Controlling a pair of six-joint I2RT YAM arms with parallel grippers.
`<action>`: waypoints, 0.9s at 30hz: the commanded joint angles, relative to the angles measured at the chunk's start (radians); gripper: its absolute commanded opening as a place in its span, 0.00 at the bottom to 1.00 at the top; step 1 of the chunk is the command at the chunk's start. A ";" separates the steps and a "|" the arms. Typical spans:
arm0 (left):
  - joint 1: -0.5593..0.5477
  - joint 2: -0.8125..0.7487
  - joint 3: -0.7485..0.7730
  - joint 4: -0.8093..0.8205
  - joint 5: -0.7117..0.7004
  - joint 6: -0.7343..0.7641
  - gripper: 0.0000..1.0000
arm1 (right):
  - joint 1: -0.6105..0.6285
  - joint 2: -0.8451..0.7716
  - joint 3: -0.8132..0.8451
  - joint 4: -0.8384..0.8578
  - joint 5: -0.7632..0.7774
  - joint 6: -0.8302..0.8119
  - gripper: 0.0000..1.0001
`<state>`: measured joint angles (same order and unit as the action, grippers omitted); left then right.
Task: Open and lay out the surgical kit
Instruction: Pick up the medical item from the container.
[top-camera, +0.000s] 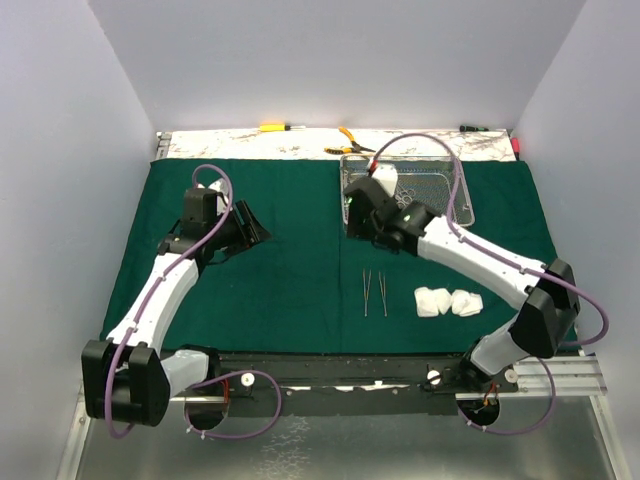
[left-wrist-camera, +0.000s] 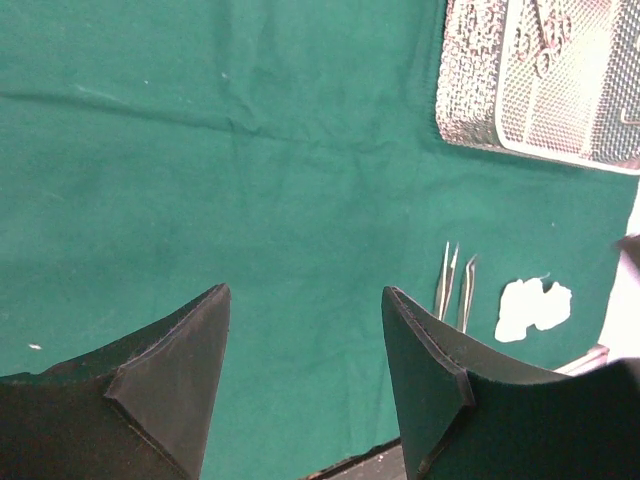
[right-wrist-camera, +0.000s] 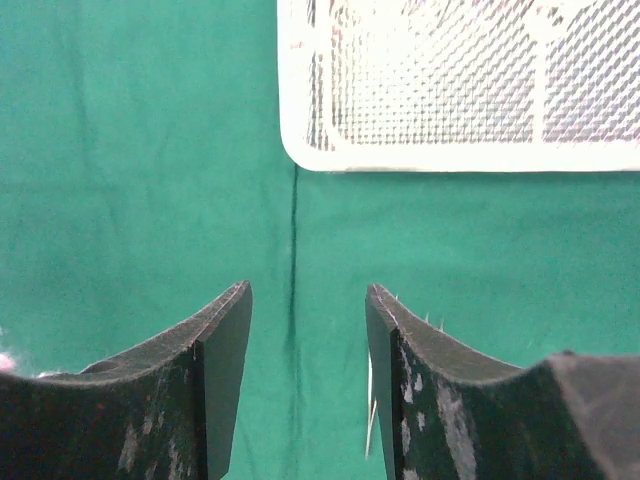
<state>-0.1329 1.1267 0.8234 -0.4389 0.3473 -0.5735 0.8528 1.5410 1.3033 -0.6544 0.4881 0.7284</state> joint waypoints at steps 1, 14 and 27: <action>0.003 0.037 0.043 0.009 -0.077 0.032 0.63 | -0.150 0.021 0.092 0.078 -0.034 -0.164 0.54; 0.003 0.277 0.192 0.053 -0.101 -0.003 0.62 | -0.399 0.433 0.500 0.254 -0.367 -0.280 0.54; 0.004 0.511 0.381 0.054 -0.060 -0.030 0.59 | -0.353 0.695 0.680 0.312 -0.315 -0.412 0.46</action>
<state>-0.1326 1.5883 1.1492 -0.3920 0.2707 -0.5941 0.4652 2.2108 1.9846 -0.4137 0.1558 0.4381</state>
